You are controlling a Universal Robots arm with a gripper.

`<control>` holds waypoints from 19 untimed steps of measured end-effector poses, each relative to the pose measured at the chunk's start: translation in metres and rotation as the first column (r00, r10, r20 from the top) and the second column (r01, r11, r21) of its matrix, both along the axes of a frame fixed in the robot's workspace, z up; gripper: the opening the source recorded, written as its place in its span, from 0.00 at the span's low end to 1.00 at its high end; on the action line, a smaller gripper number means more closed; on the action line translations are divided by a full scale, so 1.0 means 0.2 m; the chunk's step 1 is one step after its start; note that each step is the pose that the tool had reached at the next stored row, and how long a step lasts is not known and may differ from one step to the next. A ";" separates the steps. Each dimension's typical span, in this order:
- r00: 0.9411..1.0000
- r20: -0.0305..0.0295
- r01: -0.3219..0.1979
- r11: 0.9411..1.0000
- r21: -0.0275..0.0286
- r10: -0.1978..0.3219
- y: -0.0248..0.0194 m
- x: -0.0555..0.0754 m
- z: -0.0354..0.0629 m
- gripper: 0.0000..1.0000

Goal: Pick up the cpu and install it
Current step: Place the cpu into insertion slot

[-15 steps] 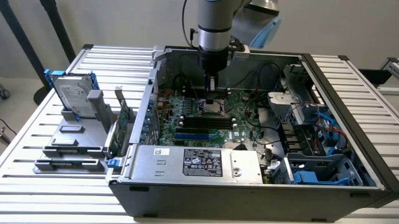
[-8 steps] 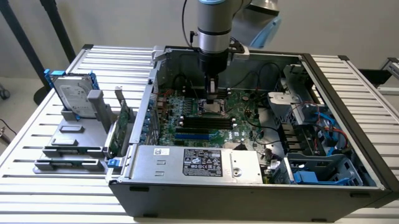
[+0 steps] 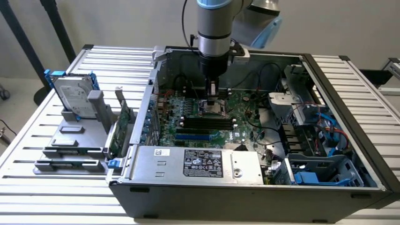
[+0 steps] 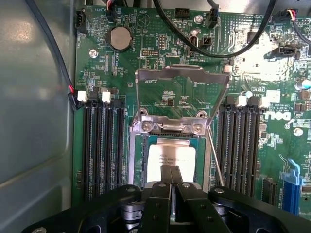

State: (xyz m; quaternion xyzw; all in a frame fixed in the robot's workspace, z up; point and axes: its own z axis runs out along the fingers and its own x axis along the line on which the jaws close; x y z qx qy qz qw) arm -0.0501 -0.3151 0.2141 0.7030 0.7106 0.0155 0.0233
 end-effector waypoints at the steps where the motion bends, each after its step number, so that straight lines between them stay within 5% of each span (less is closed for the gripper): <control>1: 1.000 0.000 0.000 1.000 0.004 0.000 0.000 0.00 -0.003 0.11; 5: 1.000 0.001 -0.003 1.000 0.016 0.003 -0.001 -0.01 -0.016 0.11; 19: 1.000 0.001 -0.006 0.999 0.045 0.006 -0.001 -0.02 -0.035 0.11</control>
